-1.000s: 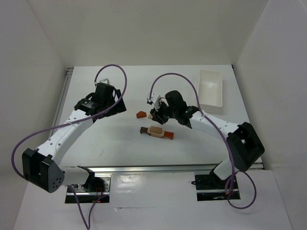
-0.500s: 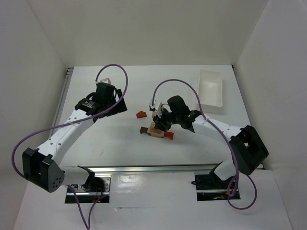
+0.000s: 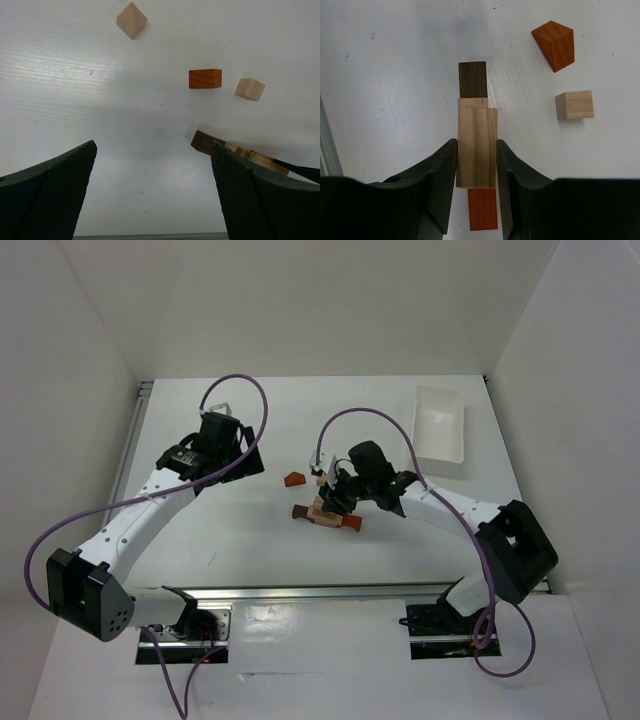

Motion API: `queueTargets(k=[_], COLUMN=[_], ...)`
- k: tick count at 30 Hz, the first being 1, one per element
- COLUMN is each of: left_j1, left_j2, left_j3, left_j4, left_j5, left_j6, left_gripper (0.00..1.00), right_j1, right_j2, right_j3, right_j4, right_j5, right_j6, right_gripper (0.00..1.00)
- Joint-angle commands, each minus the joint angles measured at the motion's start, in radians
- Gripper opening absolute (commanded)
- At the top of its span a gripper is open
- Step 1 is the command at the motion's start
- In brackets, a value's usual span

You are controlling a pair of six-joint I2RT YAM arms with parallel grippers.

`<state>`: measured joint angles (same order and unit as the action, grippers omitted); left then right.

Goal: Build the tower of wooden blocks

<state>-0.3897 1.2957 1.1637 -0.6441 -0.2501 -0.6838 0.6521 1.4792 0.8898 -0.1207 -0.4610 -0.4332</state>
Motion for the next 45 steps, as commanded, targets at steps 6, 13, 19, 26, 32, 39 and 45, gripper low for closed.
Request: queueTargets(k=[6,13,19,26,32,39,45], left_j1=[-0.005,-0.005,-0.005,-0.005,-0.005,-0.005,-0.005], left_j2=[0.002,0.002,0.002,0.002,0.002,0.002,0.002], left_j3=[0.039,0.048,0.048,0.048,0.048,0.048,0.048], left_j4=[0.006,-0.003,-0.003,-0.003,-0.003,-0.003,-0.003], left_j5=[-0.015,-0.025,-0.025,-0.025,-0.025,-0.025,-0.025], left_j6=[0.013,0.013,0.023,0.023,0.023,0.023,0.023], left_gripper=[1.00,1.00,1.00,1.00,1.00,1.00,1.00], right_j1=[0.006,0.006,0.006,-0.003,-0.003,-0.003,-0.003], right_j2=[0.039,0.039,0.030,0.039,0.039,0.039,0.039], right_j3=[-0.012,-0.003,-0.022,-0.031,-0.031,-0.031,-0.031], right_j4=[0.096,0.085,0.085,0.085,0.096,0.085,0.085], right_j5=[-0.025,-0.025,-0.038,-0.038,-0.038,-0.038,-0.028], right_j6=[-0.044,-0.053,-0.062,-0.062,-0.062,-0.062,-0.072], right_gripper=[0.14,0.14,0.14,0.16,0.24,0.30,0.36])
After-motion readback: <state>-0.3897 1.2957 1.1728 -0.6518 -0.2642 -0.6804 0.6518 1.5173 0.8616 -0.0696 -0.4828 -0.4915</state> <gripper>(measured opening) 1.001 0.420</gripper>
